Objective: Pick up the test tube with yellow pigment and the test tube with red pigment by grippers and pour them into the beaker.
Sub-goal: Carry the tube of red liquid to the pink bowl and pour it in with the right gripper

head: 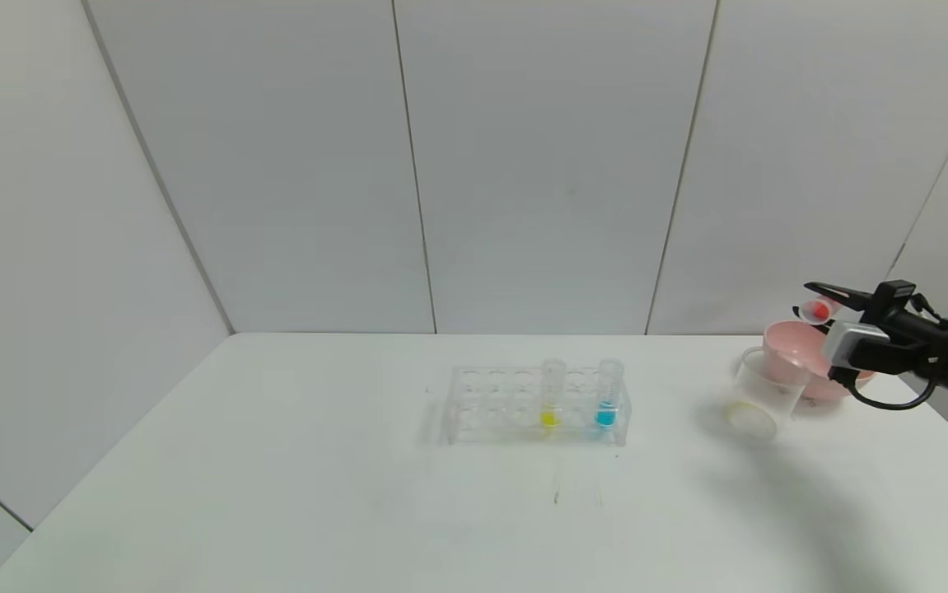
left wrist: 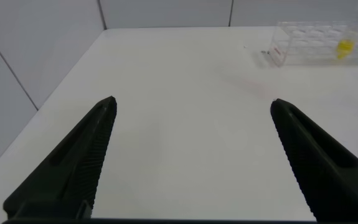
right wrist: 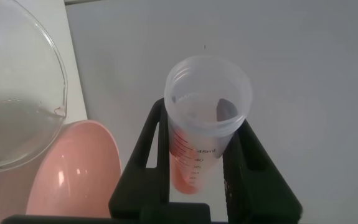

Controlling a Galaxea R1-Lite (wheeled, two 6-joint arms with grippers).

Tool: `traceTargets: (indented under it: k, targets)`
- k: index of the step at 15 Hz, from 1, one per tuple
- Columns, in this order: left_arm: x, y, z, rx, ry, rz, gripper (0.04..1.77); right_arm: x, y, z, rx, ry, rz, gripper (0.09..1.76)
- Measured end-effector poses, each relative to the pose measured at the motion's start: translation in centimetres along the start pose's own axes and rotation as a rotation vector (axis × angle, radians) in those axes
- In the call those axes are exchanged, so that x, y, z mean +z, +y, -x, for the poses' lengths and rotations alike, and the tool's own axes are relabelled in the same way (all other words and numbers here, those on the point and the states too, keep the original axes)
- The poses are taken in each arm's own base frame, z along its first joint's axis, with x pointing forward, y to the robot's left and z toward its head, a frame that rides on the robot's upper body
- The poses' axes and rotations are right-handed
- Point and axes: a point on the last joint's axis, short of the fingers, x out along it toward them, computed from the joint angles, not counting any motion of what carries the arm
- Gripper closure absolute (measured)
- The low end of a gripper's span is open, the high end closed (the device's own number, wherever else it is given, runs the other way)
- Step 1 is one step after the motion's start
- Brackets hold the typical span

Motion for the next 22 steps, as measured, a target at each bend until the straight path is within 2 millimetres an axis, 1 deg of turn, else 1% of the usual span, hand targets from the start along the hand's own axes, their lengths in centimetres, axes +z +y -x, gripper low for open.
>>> traceTargets:
  k: [3, 11, 22]
  targets:
    - [0.0, 0.0, 0.0, 0.0, 0.0, 0.0, 0.05, 0.05, 0.06, 0.0, -0.011, -0.002, 0.064, 1.3]
    - [0.0, 0.0, 0.0, 0.0, 0.0, 0.0, 0.05, 0.1, 0.24, -0.09, -0.02, -0.004, 0.129, 1.3]
    - [0.0, 0.0, 0.0, 0.0, 0.0, 0.0, 0.05, 0.17, 0.39, -0.08, -0.022, -0.008, 0.164, 1.3]
